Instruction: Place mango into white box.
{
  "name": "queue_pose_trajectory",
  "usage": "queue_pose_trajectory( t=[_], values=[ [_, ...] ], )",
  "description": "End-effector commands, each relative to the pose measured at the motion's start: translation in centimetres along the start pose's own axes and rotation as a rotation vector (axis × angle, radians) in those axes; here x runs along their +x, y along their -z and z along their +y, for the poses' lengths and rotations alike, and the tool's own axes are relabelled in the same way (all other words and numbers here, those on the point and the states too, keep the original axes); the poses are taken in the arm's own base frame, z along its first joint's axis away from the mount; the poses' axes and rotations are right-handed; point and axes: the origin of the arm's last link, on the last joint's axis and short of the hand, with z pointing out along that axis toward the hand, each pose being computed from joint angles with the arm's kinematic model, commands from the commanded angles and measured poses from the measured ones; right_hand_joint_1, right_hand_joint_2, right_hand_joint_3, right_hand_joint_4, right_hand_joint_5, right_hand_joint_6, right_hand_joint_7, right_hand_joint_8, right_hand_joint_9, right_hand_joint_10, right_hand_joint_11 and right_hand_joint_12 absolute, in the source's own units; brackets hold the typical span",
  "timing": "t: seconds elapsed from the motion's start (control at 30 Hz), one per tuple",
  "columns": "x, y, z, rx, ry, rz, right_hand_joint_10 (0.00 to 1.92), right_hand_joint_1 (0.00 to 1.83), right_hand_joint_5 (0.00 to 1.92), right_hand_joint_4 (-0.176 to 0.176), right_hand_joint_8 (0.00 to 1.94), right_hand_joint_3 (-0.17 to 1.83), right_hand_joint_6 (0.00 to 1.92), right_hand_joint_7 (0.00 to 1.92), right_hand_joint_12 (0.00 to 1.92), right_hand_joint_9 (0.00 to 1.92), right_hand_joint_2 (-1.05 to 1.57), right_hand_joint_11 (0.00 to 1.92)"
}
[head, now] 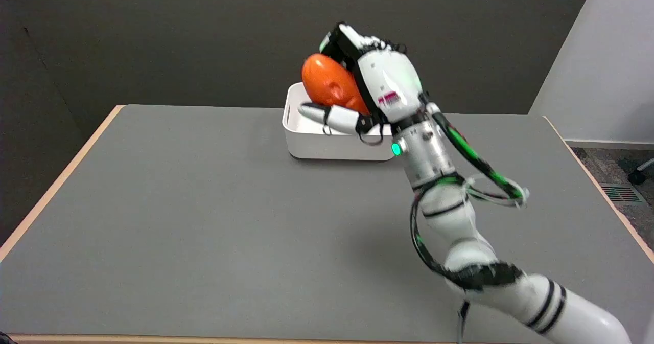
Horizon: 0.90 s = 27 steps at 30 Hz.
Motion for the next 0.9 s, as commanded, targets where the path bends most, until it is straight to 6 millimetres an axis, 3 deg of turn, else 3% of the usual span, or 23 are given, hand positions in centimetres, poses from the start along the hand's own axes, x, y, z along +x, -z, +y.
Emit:
queue_pose_trajectory(
  t=[0.03, 0.23, 0.4, 0.9],
  values=[
    [-2.4, -12.4, 3.5, -0.015, -0.063, -0.044, 1.67, 1.17, 0.52, -0.144, 1.53, 0.37, 1.59, 0.8, 1.92, 0.81, 1.13, 0.51],
    [-4.9, -14.7, 7.8, -0.129, -0.047, -0.119, 1.68, 1.16, 0.51, -0.143, 1.54, 0.35, 1.6, 0.8, 1.92, 0.8, 1.14, 0.47],
    [-6.4, -15.4, 10.7, -0.211, -0.055, -0.157, 1.68, 1.15, 0.49, -0.137, 1.56, 0.31, 1.62, 0.77, 1.92, 0.78, 1.17, 0.44],
    [-7.8, -13.9, 17.5, -0.396, -0.001, -0.227, 1.72, 1.11, 0.44, -0.109, 1.62, 0.21, 1.67, 0.72, 1.92, 0.77, 1.25, 0.35]
  ],
)
